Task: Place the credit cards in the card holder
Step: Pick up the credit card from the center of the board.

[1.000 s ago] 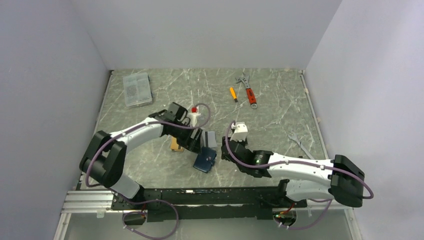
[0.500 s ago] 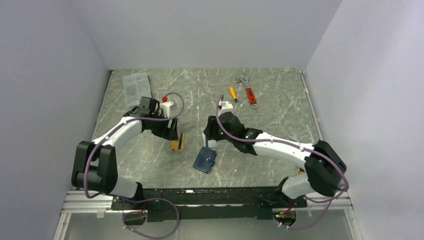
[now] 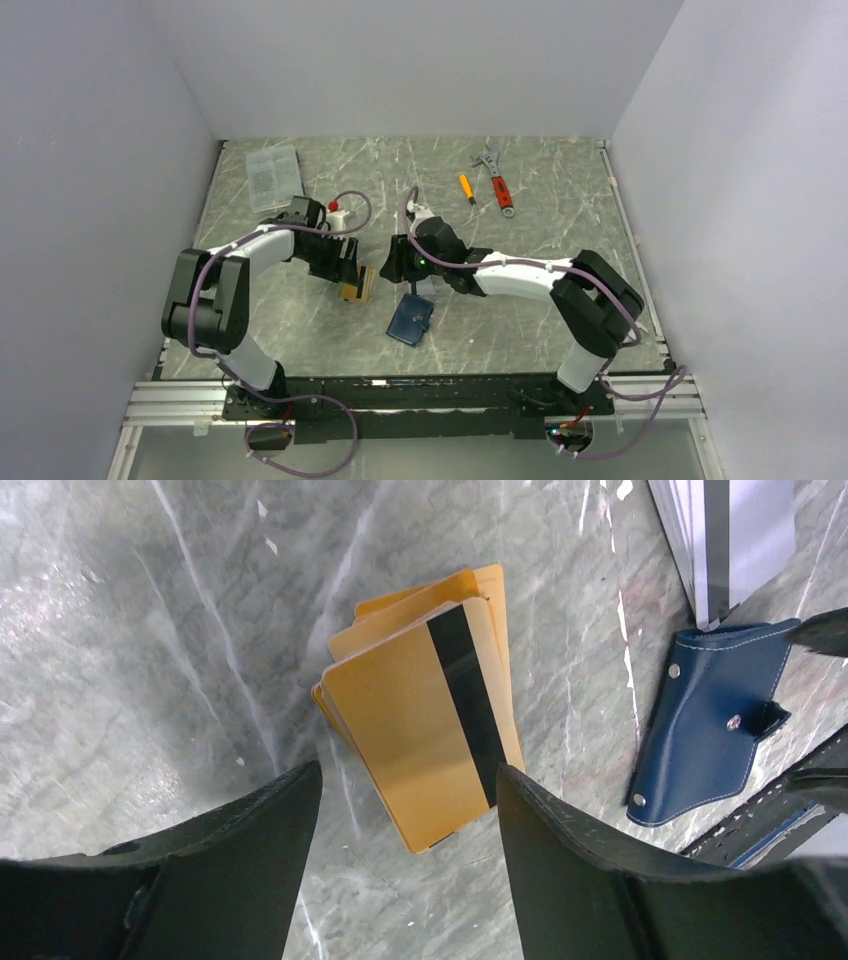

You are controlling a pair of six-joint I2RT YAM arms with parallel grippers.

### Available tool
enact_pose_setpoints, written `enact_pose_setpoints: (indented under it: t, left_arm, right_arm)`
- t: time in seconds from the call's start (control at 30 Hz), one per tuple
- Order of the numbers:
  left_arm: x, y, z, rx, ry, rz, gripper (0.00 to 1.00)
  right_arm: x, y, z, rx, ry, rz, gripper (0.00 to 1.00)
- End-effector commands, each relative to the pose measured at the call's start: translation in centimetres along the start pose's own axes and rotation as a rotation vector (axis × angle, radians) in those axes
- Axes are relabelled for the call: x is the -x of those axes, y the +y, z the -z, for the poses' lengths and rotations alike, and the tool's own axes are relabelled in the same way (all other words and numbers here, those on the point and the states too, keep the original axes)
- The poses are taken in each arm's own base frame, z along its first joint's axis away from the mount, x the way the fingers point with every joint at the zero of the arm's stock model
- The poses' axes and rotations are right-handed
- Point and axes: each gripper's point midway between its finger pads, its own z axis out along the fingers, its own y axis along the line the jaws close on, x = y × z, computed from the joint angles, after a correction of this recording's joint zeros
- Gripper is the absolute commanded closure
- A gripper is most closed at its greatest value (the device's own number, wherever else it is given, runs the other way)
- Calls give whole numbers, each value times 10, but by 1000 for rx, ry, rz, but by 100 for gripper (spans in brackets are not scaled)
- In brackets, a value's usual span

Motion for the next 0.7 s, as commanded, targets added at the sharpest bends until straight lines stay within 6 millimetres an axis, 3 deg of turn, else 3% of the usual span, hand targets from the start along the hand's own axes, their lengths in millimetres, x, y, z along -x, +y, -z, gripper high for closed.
enact_pose_setpoints:
  t: [0.0, 0.13, 0.4, 0.67]
  left_arm:
    - [0, 9, -7, 29, 27, 20, 31]
    - [3, 15, -10, 65, 43, 15, 41]
    - [2, 20, -15, 100, 98, 5, 85]
    - [18, 1, 2, 21, 24, -15, 93]
  right_arm:
    - [26, 26, -12, 136, -35, -41, 52]
    - [19, 19, -21, 152, -1, -78, 52]
    - [-3, 7, -39, 174, 83, -130, 49]
    - [-16, -1, -48, 180, 113, -155, 47]
